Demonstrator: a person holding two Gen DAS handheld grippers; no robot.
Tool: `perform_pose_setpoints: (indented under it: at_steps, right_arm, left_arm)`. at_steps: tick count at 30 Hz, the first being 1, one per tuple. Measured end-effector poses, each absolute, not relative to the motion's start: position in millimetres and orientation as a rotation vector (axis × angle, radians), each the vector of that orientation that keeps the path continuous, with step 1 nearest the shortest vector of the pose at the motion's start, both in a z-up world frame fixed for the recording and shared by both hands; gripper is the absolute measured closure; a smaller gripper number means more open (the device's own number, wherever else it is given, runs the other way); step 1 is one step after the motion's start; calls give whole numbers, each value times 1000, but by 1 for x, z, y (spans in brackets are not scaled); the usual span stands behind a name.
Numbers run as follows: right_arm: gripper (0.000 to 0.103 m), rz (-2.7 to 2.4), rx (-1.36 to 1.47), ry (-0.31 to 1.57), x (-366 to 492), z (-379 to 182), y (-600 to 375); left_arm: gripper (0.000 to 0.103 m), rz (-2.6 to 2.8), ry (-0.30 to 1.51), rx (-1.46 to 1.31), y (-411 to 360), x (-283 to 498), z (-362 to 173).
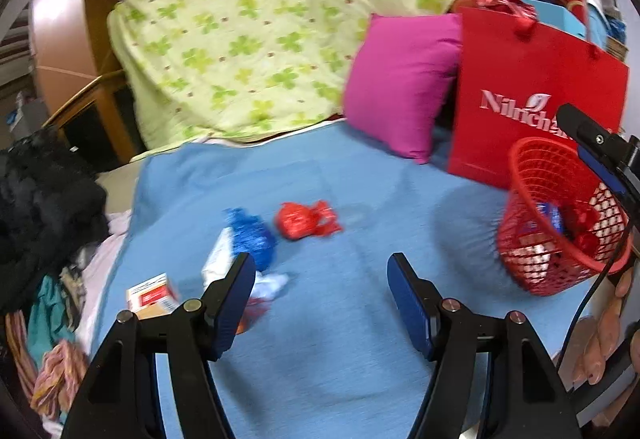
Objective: Collect trash
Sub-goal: 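Move both open tools back over the remaining trash on the blanket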
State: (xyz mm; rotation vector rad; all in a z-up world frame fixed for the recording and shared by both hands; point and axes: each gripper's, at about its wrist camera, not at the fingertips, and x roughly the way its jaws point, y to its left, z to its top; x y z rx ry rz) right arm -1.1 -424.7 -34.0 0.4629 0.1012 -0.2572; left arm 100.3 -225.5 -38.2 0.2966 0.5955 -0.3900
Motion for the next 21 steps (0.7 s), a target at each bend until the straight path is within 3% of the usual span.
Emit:
perform_pose_setpoints:
  at_steps: [21]
  right_arm:
    - [33,-117,393,286,82,-60,-330]
  left_arm:
    - [33,-251,618,199,-128,128,-49]
